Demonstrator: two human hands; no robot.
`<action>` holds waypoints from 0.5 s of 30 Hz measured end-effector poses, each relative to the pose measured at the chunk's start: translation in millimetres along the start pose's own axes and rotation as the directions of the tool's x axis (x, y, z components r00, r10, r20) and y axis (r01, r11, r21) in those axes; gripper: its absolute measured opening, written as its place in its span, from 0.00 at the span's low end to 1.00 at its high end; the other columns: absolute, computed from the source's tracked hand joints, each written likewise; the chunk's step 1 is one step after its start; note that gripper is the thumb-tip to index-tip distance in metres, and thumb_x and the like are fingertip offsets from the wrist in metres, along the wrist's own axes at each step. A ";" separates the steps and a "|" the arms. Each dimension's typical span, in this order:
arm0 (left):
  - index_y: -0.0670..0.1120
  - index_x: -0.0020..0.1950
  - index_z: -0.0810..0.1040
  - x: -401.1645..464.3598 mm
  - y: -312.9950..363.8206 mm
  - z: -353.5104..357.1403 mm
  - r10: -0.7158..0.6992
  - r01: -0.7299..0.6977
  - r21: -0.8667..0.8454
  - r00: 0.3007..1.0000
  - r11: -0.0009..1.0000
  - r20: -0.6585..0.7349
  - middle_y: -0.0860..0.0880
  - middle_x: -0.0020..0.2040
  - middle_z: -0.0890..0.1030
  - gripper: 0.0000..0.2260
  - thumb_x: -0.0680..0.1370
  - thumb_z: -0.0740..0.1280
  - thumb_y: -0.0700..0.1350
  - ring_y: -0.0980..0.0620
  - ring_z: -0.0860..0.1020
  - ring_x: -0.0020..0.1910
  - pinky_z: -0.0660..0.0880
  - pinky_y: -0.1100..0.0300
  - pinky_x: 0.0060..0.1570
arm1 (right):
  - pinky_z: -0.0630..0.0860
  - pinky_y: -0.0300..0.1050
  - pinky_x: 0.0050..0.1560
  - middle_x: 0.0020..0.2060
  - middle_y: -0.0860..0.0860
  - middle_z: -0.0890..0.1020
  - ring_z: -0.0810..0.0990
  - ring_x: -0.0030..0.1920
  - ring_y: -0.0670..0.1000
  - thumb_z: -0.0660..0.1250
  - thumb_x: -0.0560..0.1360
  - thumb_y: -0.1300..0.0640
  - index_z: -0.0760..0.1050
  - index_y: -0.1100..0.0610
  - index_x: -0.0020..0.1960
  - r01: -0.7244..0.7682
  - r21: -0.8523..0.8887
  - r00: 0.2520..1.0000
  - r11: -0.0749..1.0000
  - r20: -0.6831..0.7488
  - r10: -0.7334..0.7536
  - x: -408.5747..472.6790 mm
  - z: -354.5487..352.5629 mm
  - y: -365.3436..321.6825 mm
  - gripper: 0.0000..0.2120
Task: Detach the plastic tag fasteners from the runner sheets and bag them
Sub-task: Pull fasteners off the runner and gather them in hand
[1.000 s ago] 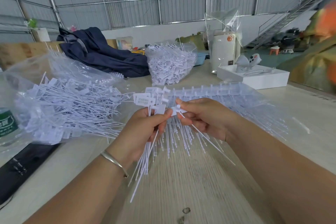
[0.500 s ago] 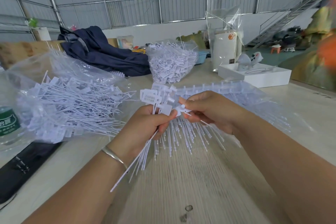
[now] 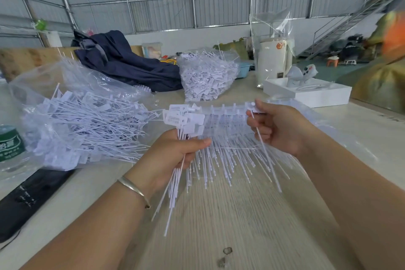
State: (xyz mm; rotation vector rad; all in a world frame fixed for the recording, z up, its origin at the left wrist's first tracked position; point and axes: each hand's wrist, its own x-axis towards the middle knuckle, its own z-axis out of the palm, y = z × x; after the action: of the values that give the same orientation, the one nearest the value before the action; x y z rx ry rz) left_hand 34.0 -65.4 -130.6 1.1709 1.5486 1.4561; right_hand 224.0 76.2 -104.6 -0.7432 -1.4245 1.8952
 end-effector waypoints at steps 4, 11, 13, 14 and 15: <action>0.48 0.33 0.67 -2.1 5.1 0.9 -0.014 0.017 -0.053 0.998 0.998 0.055 0.52 0.27 0.65 0.16 0.76 0.69 0.49 0.56 0.60 0.23 0.58 0.67 0.20 | 0.61 0.35 0.26 0.32 0.53 0.75 0.62 0.25 0.46 0.60 0.78 0.60 0.73 0.60 0.44 0.021 0.163 0.985 0.986 0.167 -0.049 -4.2 10.7 0.3 0.06; 0.47 0.36 0.71 -6.1 6.3 11.2 0.005 0.009 -0.187 0.997 0.982 0.077 0.51 0.27 0.68 0.18 0.78 0.61 0.59 0.56 0.60 0.20 0.57 0.69 0.18 | 0.65 0.37 0.27 0.30 0.51 0.75 0.67 0.27 0.46 0.71 0.68 0.56 0.82 0.59 0.39 0.109 -0.051 0.975 0.993 0.199 -0.097 -0.7 21.2 12.0 0.06; 0.47 0.35 0.73 -6.0 7.0 13.6 0.020 -0.007 -0.216 0.998 0.976 0.060 0.51 0.26 0.65 0.21 0.77 0.59 0.62 0.57 0.59 0.19 0.56 0.68 0.18 | 0.65 0.37 0.27 0.29 0.53 0.77 0.69 0.27 0.48 0.71 0.69 0.56 0.82 0.58 0.37 0.115 -0.073 0.972 0.991 0.215 -0.097 -0.8 21.8 13.2 0.05; 0.48 0.33 0.74 -5.7 7.0 14.9 0.024 -0.011 -0.239 0.998 0.971 0.052 0.51 0.26 0.64 0.23 0.76 0.57 0.65 0.57 0.58 0.19 0.55 0.68 0.18 | 0.67 0.37 0.27 0.30 0.54 0.79 0.70 0.27 0.48 0.71 0.69 0.57 0.81 0.59 0.38 0.122 -0.071 0.968 0.990 0.228 -0.103 -1.2 23.2 13.6 0.05; 0.48 0.32 0.75 -5.3 7.2 16.5 0.023 -0.009 -0.268 0.998 0.963 0.050 0.51 0.26 0.64 0.26 0.75 0.55 0.67 0.57 0.58 0.19 0.55 0.68 0.18 | 0.69 0.36 0.27 0.31 0.55 0.80 0.72 0.26 0.48 0.71 0.69 0.57 0.80 0.60 0.39 0.133 -0.062 0.962 0.989 0.248 -0.114 -1.7 25.2 14.2 0.05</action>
State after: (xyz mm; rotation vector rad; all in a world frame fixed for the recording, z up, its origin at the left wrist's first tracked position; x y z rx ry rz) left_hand 52.2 -64.8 -126.0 1.0535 1.2624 1.5761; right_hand 203.7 56.8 -111.9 -0.4549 -1.6632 1.8922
